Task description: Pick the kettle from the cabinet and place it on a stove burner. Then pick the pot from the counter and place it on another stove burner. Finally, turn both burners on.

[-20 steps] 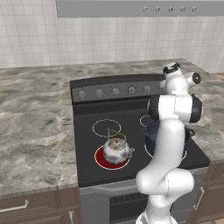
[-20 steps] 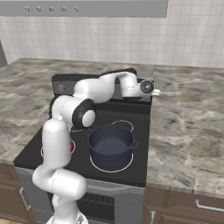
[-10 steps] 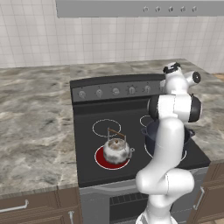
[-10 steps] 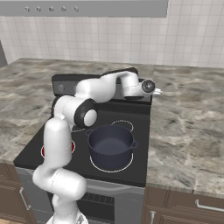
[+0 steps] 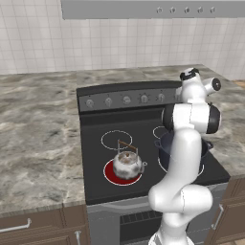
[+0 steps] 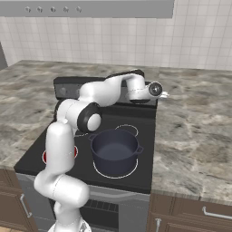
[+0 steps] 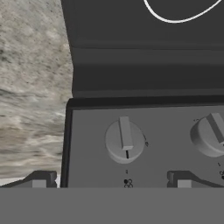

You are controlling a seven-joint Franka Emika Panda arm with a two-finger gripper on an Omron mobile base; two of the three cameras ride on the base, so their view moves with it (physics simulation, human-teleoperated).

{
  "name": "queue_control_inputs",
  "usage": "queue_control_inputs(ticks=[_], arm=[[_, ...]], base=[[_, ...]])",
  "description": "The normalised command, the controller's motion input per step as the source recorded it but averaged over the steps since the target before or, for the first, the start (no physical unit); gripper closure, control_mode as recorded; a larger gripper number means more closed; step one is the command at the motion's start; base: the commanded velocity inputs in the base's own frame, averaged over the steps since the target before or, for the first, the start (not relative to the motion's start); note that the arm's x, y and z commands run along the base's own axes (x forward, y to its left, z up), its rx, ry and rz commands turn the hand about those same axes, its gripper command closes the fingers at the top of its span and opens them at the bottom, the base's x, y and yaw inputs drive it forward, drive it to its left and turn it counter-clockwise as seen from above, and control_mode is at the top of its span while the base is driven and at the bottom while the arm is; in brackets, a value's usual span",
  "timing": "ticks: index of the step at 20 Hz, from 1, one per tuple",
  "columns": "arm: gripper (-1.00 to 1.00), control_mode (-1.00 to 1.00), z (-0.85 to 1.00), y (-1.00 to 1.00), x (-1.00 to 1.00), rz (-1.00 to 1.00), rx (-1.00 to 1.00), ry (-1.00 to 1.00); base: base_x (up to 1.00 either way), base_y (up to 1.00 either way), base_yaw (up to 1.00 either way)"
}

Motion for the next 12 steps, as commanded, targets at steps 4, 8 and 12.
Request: queue_control_inputs(ticks=[4,8,12], arm=[[-1.00,-1.00,0.00,0.00,0.00,0.00,0.00,0.00],[-1.00,-1.00,0.00,0.00,0.00,0.00,0.00,0.00],[-1.00,-1.00,0.00,0.00,0.00,0.00,0.00,0.00]], base=[[0.00,0.00,0.00],[0.00,0.00,0.00],[0.00,0.00,0.00]])
